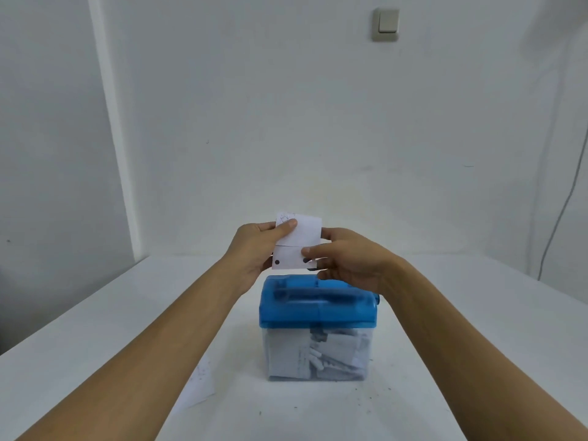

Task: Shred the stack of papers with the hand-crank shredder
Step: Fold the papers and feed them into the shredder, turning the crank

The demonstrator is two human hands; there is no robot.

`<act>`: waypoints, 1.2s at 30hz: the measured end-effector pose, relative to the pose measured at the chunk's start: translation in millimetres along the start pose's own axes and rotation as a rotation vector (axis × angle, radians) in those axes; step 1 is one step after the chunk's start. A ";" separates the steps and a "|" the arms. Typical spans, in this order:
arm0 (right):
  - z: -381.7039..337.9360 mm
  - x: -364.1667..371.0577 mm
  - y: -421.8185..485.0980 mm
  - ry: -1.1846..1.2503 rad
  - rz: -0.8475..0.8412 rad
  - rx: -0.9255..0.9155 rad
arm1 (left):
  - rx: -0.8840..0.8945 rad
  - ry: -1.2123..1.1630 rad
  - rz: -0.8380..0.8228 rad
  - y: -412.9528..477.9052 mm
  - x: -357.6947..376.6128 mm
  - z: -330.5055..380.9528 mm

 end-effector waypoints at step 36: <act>-4.2 -26.7 -1.1 -0.461 0.350 -0.213 | 0.149 0.588 -0.148 0.7 1.6 -12.4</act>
Point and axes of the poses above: each hand's wrist, its own y-axis towards the middle knuckle, its own x-axis out of the palm, z = x × y, the point moved 9 cm from there along y, towards the middle knuckle, and after that the axes turned 2 degrees about -x, right-handed, at the moved point
